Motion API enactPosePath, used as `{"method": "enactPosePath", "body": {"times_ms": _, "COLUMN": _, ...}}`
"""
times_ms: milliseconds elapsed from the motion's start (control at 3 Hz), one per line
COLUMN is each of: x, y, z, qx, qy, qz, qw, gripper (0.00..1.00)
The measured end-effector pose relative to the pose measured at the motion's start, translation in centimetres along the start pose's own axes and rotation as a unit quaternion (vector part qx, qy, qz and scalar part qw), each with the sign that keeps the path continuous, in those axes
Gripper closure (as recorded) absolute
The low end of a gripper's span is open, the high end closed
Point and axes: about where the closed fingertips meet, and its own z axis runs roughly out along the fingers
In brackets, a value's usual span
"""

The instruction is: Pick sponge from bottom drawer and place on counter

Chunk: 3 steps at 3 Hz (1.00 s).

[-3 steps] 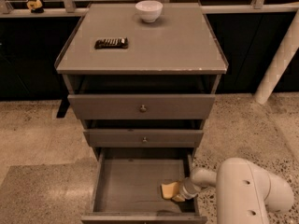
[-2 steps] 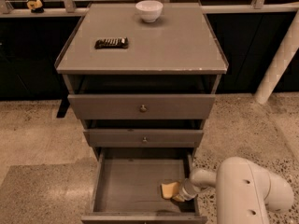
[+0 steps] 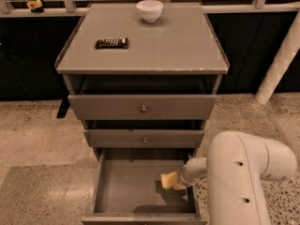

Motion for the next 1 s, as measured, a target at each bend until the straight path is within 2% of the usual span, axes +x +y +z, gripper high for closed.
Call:
{"method": "enactPosePath", "body": {"times_ms": 333, "x": -5.0, "y": -5.1, "z": -6.8, "qx": 0.079, "qy": 0.015, "qz": -0.024, "qw": 0.9965, "gripper": 1.0}}
{"method": "enactPosePath", "body": {"times_ms": 667, "x": -10.6, "y": -8.8, "z": -14.7, "qx": 0.16, "qy": -0.006, "qz": -0.037, "qw": 0.9864, "gripper": 1.0}}
{"method": "enactPosePath", "body": {"times_ms": 1000, "x": -14.1, "y": -8.1, "z": -21.6, "qx": 0.212, "qy": -0.054, "qz": -0.048, "qw": 0.9745, "gripper": 1.0}}
